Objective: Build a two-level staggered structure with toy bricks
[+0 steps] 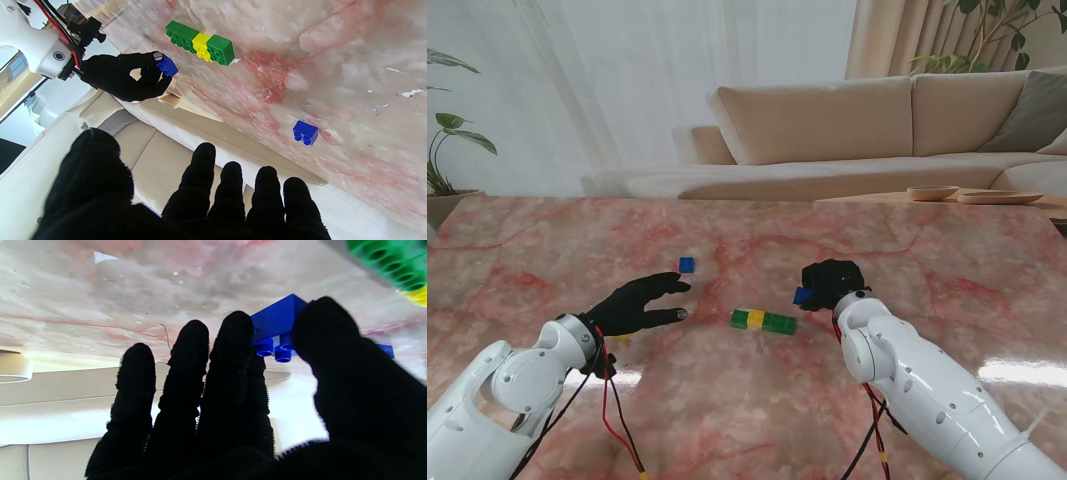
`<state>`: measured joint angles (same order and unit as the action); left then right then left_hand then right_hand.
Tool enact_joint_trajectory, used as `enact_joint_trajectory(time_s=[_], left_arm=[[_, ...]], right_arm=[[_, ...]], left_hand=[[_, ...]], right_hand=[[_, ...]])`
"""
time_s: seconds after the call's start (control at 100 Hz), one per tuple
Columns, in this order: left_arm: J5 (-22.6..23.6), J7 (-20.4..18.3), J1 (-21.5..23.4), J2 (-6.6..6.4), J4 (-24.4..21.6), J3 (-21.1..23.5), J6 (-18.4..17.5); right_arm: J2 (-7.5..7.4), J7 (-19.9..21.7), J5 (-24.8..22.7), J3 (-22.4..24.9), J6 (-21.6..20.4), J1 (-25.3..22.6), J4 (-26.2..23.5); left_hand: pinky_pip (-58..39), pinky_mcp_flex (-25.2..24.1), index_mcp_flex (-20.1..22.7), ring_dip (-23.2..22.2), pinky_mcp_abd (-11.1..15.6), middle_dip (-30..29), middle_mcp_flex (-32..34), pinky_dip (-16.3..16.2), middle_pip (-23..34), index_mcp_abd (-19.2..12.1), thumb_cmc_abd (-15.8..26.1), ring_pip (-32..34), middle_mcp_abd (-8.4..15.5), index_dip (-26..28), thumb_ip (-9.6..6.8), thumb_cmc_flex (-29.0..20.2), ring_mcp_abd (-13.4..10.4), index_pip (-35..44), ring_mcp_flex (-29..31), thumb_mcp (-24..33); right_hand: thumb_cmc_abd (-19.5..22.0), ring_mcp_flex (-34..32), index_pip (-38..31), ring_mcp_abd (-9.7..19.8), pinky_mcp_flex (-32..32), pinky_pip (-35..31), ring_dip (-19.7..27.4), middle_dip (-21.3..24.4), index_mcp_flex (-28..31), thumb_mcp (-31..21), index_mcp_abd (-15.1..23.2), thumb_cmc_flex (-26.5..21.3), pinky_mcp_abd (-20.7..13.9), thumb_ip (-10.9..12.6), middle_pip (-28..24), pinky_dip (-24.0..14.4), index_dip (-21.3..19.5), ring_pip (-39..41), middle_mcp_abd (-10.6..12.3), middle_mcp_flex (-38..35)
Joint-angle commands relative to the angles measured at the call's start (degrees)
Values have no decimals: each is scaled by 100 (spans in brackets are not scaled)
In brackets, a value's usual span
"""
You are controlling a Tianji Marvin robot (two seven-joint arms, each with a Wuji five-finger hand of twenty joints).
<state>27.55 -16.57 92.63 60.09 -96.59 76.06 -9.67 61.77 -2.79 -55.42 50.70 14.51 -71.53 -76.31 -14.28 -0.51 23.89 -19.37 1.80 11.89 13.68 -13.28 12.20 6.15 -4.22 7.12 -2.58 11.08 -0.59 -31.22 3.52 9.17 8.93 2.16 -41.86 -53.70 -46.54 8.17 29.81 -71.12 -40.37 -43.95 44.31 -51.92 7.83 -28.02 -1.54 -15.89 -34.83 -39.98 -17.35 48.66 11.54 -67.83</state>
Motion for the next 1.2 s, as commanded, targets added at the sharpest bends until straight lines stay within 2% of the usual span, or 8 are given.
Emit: enact_joint_trajectory(time_s=[0.0,0.31,0.52,0.81,1.19], left_arm=[[-9,19,34,16,20,-21,-14],[-14,7,59,13,-22,-29,-21],[-16,2,58,12,-45,-26,-37],[12,9,82,12,-91,-1,-42],[33,-9,93,7,-116,15,-38]], right_arm=[[-2,131,-60,-30,34,-128,-125],[-32,272,-340,-145,273,-376,-578],[-33,318,-386,-272,365,-432,-710],[-27,345,-328,-391,415,-427,-724],[-3,163,-292,-545,369,-323,-526]], left_hand=[[241,-40,138,70,295,-82,-184,-105,-128,13,246,-164,4,24,-33,-87,-261,7,-252,-161],[259,-43,135,71,290,-84,-188,-130,-131,20,252,-166,-3,23,-32,-89,-257,2,-260,-163],[275,-46,134,73,293,-86,-193,-140,-136,17,250,-169,-6,23,-32,-90,-261,-1,-261,-165],[296,-44,143,75,293,-85,-179,-149,-133,13,244,-171,-2,25,-32,-92,-265,2,-253,-165],[306,-38,150,74,292,-85,-176,-161,-131,18,243,-168,-4,26,-33,-90,-258,5,-252,-163]], right_hand=[[301,-157,-684,-1,20,-244,-86,-121,701,-610,998,-201,111,-14,-45,-153,-167,121,-42,-185],[305,-190,-704,-43,32,-355,-156,-221,738,-655,919,-179,149,-21,-111,-165,-170,243,-107,-226],[302,-201,-711,-61,34,-407,-183,-256,757,-679,885,-154,144,-4,-136,-167,-170,295,-123,-240],[308,-196,-707,-67,28,-433,-194,-268,766,-673,878,-140,142,-3,-139,-165,-160,313,-133,-243],[317,-183,-701,-49,23,-436,-195,-275,753,-664,890,-134,141,-6,-130,-154,-157,309,-118,-233]])
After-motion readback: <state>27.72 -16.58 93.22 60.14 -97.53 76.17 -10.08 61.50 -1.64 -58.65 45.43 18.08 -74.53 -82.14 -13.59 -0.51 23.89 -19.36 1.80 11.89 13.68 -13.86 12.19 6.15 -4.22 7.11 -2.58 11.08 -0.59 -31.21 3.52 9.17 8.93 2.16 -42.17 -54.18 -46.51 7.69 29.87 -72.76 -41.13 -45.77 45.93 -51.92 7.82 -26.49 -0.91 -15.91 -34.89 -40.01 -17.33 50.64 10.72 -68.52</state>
